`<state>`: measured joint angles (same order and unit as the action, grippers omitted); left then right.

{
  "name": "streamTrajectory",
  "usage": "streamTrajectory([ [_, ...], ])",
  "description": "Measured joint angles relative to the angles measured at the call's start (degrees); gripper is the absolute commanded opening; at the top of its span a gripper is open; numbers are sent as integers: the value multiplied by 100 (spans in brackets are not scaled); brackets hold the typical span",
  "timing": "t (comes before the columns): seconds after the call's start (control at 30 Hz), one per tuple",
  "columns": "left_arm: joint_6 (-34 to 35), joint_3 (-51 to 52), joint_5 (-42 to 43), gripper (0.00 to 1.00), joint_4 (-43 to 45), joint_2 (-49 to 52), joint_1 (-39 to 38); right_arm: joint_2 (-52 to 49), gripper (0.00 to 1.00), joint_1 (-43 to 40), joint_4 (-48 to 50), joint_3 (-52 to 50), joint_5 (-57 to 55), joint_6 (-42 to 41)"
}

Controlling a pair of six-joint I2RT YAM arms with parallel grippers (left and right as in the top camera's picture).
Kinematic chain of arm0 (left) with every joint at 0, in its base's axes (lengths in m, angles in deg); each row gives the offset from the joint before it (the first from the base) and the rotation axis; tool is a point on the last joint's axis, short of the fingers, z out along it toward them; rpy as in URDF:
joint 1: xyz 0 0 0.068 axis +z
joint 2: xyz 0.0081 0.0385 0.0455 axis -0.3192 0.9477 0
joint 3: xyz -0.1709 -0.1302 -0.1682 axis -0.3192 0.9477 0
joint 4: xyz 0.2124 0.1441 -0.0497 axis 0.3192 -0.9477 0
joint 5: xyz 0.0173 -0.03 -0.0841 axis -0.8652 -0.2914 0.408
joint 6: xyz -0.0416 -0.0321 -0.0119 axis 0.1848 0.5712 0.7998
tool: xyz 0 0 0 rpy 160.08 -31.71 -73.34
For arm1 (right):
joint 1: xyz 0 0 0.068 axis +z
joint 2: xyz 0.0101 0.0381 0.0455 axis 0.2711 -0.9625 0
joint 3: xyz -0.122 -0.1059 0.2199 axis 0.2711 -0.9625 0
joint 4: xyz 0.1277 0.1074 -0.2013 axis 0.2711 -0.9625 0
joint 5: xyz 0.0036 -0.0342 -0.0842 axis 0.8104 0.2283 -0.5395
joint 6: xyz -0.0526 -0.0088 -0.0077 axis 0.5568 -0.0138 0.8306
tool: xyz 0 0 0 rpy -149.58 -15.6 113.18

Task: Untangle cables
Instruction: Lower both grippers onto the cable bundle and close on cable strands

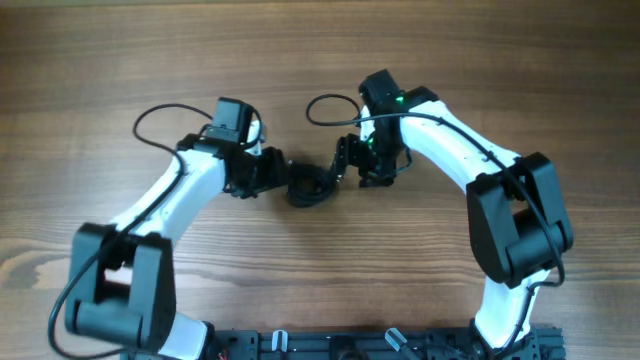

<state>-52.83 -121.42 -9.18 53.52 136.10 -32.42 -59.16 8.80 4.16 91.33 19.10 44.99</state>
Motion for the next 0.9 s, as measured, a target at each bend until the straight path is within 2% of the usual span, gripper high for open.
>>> streamTrajectory([
  [0.13,-2,2,0,54,144,376,-157,0,72,9,0,0,2,0],
  [0.27,2,2,2,42,168,505,-181,0,71,17,-2,0,9,0],
  [0.4,-11,2,-11,43,256,505,-205,0,72,17,-2,0,15,0],
  [0.53,-2,2,-177,31,278,505,-328,0,72,17,-2,0,15,0],
  [0.67,-15,2,-269,32,326,505,-516,0,72,17,0,0,15,0],
  [0.7,-17,2,-289,27,326,505,-557,0,72,17,-2,0,15,0],
  [0.77,-26,2,-323,7,321,505,-599,0,72,17,-2,0,15,2],
  [0.8,-7,2,-330,4,317,505,-603,0,72,17,-2,0,15,0],
  [0.9,-22,2,-332,4,271,505,-601,0,74,17,0,0,15,2],
])
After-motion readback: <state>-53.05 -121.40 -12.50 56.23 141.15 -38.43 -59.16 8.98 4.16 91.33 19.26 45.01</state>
